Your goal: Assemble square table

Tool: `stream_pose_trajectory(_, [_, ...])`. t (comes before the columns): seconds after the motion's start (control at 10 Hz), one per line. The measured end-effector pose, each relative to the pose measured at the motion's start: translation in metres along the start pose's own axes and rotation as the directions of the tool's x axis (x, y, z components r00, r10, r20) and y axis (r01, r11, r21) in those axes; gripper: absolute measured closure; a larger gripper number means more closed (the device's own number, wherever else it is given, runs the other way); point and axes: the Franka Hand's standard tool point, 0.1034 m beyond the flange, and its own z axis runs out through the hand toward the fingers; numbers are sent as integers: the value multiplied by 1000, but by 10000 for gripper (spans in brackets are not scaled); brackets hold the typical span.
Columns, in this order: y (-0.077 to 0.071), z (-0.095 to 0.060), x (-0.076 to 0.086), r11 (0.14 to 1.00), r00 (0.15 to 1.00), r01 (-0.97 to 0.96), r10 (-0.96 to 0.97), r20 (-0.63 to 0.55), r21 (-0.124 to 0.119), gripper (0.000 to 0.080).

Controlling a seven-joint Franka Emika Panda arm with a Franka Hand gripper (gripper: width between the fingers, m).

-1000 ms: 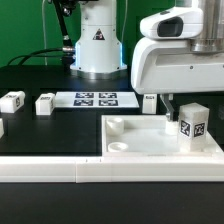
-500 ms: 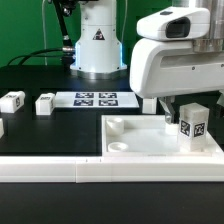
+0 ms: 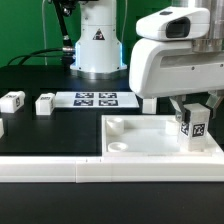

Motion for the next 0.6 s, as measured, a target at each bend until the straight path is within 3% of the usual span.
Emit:
stream_pose_trajectory(0.3, [0,0,0,998,998,-68,68,-2,3,509])
stream_pose_trajectory(0.6, [1,0,-2,888,887,-460,460,-21,8,509])
